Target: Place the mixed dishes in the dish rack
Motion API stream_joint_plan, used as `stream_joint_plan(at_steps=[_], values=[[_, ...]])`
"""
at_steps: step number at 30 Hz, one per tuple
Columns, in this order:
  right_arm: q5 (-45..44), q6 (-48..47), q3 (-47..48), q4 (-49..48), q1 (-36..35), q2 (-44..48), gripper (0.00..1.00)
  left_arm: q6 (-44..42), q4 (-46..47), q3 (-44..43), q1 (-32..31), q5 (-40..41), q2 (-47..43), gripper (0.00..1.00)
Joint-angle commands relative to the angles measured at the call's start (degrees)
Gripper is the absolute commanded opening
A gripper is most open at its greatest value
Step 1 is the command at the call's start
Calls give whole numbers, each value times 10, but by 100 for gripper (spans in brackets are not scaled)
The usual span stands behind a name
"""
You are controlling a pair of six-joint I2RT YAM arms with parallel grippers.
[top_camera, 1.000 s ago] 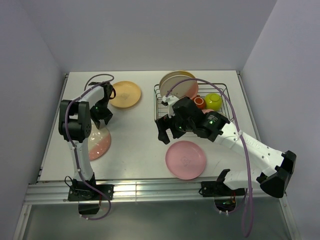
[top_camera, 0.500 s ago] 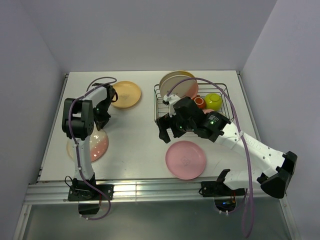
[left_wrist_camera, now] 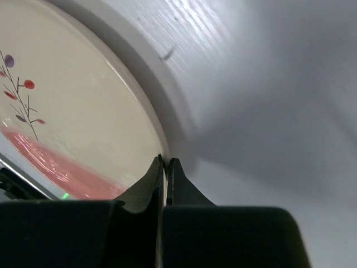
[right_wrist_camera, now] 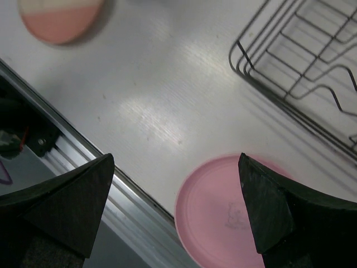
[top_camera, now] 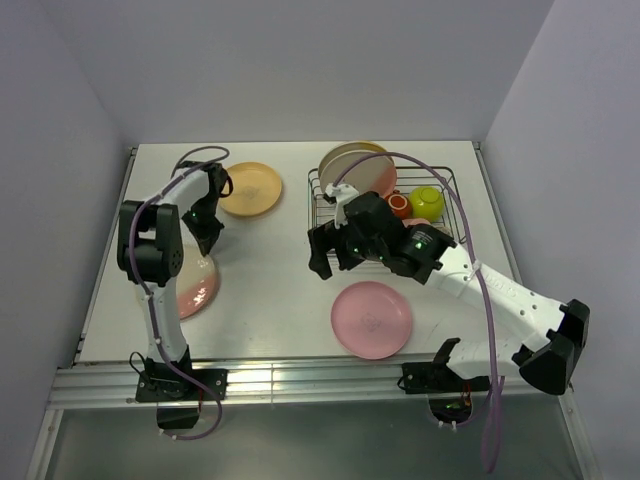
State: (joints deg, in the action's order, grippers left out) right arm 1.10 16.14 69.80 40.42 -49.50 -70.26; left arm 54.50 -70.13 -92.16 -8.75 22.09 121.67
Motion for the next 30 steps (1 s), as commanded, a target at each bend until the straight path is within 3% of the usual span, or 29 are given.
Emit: stream_joint_plan(at_steps=[1,6,12,20,30], values=[[12,15,-29,-150,2,30,100,6,37,-36,-5,-92,-88,0],[82,52,-143,-385,2,61,100,18,28,-66,-5,-155,-122,0],[156,135,-137,-537,-2,-54,99,25,16,-76,-5,-197,-164,0],[203,152,-13,-569,-18,-273,92,32,10,-43,-5,-216,-226,0],[205,143,52,-600,-35,-379,89,45,10,-8,-5,-256,-288,0]])
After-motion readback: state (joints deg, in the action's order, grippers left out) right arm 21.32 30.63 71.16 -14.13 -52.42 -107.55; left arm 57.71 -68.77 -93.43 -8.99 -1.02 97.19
